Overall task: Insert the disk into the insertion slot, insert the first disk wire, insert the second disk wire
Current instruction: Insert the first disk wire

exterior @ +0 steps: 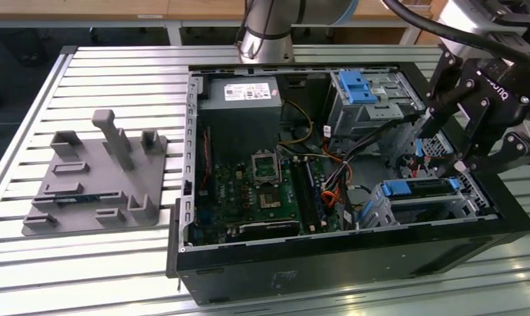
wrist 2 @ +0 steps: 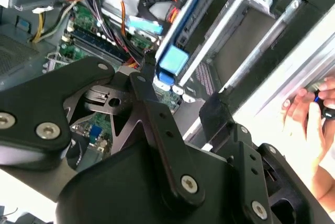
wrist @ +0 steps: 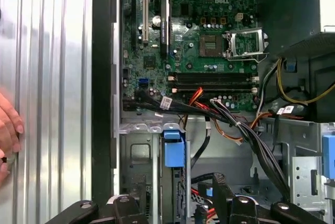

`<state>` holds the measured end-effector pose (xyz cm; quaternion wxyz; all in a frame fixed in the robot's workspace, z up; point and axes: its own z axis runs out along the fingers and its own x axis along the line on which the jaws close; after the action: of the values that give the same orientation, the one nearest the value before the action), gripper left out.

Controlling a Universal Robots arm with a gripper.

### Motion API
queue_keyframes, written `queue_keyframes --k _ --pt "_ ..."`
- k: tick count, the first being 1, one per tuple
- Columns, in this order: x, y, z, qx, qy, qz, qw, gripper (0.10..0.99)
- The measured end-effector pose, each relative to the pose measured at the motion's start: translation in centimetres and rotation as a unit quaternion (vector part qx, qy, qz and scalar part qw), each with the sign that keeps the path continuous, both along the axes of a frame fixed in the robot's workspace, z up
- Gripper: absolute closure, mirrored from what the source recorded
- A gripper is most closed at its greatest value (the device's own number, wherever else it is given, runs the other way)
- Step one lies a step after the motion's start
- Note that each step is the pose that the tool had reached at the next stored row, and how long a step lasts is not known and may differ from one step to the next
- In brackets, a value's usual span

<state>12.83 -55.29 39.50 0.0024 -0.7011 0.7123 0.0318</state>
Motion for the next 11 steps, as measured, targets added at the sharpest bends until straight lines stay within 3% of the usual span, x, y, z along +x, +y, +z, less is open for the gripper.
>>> queue_keyframes --k 3,6,11 --pt "0.63 0.74 -0.23 -0.0033 0.0000 0.000 1.0000 0.471" --pt "1.33 1.11 -0.44 -0.0057 0.0000 0.000 1.0000 0.471" --pt "1.87 1.51 -0.61 -0.0253 0.0000 -0.002 0.9997 0.471"
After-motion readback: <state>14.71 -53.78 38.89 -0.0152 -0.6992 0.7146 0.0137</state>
